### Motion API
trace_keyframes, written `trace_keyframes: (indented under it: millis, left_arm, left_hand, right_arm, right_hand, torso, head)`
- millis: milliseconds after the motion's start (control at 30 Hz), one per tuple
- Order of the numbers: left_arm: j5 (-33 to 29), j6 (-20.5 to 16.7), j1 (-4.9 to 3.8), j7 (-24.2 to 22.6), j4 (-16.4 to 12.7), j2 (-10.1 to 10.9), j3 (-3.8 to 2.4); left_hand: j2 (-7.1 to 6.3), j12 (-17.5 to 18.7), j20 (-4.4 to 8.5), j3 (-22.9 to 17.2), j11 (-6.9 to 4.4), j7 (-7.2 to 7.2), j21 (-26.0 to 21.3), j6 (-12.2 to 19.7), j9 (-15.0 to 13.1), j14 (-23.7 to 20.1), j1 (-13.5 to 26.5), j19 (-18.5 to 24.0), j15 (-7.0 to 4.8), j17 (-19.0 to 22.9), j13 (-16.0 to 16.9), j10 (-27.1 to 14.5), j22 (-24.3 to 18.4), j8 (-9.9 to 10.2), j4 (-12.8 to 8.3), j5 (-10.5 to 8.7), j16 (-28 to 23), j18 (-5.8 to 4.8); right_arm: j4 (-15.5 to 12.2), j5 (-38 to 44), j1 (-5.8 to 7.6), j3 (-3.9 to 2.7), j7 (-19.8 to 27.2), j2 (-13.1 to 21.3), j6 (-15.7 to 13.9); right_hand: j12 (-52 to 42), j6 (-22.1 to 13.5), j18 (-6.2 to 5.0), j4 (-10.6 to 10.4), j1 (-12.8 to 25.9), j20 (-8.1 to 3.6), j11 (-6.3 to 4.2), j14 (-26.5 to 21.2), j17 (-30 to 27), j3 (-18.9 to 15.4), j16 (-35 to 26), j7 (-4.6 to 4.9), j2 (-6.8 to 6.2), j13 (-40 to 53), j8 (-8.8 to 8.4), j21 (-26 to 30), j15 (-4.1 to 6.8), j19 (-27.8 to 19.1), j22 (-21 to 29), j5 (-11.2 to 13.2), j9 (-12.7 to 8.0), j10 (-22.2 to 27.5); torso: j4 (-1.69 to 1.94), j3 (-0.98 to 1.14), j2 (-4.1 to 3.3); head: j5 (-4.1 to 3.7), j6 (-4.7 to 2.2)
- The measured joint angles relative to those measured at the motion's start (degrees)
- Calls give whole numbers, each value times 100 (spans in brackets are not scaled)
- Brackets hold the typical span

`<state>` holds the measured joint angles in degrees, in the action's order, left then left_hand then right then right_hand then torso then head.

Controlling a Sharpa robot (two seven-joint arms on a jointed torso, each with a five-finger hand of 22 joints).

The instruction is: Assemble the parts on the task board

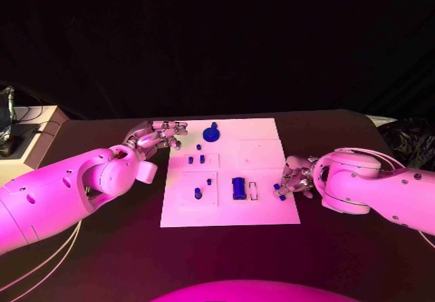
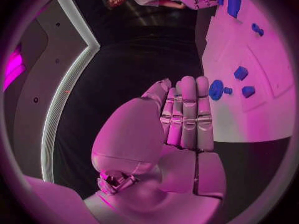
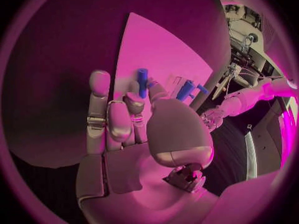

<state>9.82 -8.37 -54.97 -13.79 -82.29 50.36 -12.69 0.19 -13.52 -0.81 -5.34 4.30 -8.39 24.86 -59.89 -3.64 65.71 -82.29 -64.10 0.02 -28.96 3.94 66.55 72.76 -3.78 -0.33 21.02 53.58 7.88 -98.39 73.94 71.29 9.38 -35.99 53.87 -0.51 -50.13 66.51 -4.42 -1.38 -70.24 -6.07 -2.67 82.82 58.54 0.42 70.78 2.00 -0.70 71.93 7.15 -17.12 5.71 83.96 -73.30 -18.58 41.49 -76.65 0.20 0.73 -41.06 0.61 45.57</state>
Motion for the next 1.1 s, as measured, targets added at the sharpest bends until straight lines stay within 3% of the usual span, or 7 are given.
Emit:
trace_keyframes:
  millis: [167,367,567,767,867,967,1100]
  left_arm:
    - [1,-1,0,1,-4,6,0]
    - [1,-1,1,4,-7,13,0]
    - [1,-2,1,8,-8,17,0]
    - [2,-2,2,14,-8,17,0]
    - [2,-2,2,18,-6,17,0]
    - [2,-1,2,22,-5,16,0]
    - [3,-1,2,27,-3,13,0]
  left_hand:
    - [0,0,0,-38,0,0,0,0,0,0,0,0,0,6,0,0,26,0,-38,0,0,0]
    - [0,0,0,-54,0,0,0,0,0,0,0,0,0,6,0,0,32,0,-54,0,0,0]
    - [0,0,0,-101,0,-21,0,22,0,0,0,0,0,6,0,0,57,0,-69,0,0,0]
    - [0,0,0,-101,0,-21,0,22,0,0,0,0,0,5,0,0,57,0,-69,0,0,0]
    - [0,0,0,-101,0,-21,0,22,0,0,0,0,0,5,0,0,57,0,-69,0,0,0]
    - [0,1,0,-101,0,-21,0,22,0,0,0,0,0,5,0,0,57,0,-69,0,0,0]
    - [0,1,0,-101,0,-21,0,22,0,0,0,0,0,5,0,0,56,0,-69,0,0,0]
  right_arm:
    - [-30,98,-12,-3,6,1,32]
    - [-48,55,-20,-3,44,28,30]
    - [-47,-181,-13,-11,96,86,-7]
    - [-40,-576,11,-1,144,139,-56]
    - [-45,-815,35,12,160,157,-78]
    - [-58,-1043,74,19,170,171,-110]
    - [-89,-1285,115,32,177,167,-170]
  right_hand:
    - [36,-51,12,-183,3,0,2,-1,11,184,0,13,3,-34,-131,29,-1,1,-16,-638,426,22]
    - [102,-243,46,-648,174,-6,37,-1,44,649,0,113,159,-62,-170,55,-2,6,-45,-720,1030,123]
    - [102,-304,1,-953,321,-6,61,20,66,983,-15,148,51,-87,-265,92,-21,6,-86,-626,1033,144]
    - [102,-305,-33,-727,389,-5,71,20,85,947,-23,169,-9,-97,-294,92,-21,6,-120,-800,1031,135]
    - [102,-292,-34,-551,342,-5,71,21,86,774,-23,156,-57,-114,-270,92,-21,5,-129,-917,715,135]
    - [102,-263,-33,-307,318,-5,73,22,93,670,-23,128,-77,-120,-252,92,-21,5,-137,-1004,-141,134]
    - [102,-233,-33,-47,274,-5,76,21,103,617,-23,98,-73,-121,-309,92,-21,5,-145,-1030,-258,138]
  torso:
    - [1,-1,0]
    - [1,0,0]
    - [1,0,-1]
    - [0,2,-2]
    - [0,2,-2]
    - [-2,2,-2]
    - [-2,2,-2]
  head:
    - [1,4]
    - [16,1]
    - [23,-8]
    - [24,-11]
    - [25,-11]
    - [25,-11]
    - [25,-11]
